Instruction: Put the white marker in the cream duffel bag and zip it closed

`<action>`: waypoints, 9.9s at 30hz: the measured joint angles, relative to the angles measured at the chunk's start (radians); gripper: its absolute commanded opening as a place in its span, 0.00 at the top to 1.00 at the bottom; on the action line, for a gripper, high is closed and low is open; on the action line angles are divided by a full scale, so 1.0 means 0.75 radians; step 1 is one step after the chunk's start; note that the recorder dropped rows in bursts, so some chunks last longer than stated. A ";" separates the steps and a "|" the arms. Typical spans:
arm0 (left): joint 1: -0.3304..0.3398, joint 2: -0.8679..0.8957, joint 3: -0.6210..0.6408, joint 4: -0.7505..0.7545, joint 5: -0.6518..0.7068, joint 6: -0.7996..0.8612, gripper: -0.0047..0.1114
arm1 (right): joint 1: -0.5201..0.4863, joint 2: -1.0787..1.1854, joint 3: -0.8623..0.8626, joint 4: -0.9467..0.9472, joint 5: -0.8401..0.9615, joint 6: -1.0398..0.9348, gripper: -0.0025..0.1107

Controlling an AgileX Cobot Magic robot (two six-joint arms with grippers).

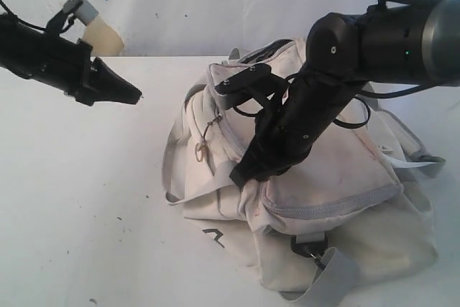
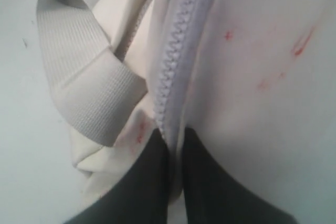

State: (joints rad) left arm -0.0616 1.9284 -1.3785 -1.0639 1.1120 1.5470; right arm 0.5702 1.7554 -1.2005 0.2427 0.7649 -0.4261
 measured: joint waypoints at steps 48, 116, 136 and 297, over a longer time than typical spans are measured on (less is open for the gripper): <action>-0.275 0.308 0.008 -0.468 -0.039 0.239 0.56 | 0.000 0.000 0.000 0.091 0.005 0.002 0.98; 0.043 0.319 -0.098 -0.443 0.058 0.243 0.96 | 0.000 0.000 0.000 0.005 -0.021 -0.213 0.98; 0.151 0.100 -0.099 -0.110 -0.003 -0.006 0.96 | -0.145 0.000 0.000 -0.657 -0.062 0.473 0.98; 0.173 -0.708 0.517 1.109 -0.511 -1.789 0.96 | -0.411 -0.275 0.053 -0.414 0.197 0.764 0.98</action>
State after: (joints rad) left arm 0.0678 1.3973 -0.9912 -0.2322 0.7289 0.2052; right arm 0.2623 1.5493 -1.1608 -0.0677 0.9128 0.1470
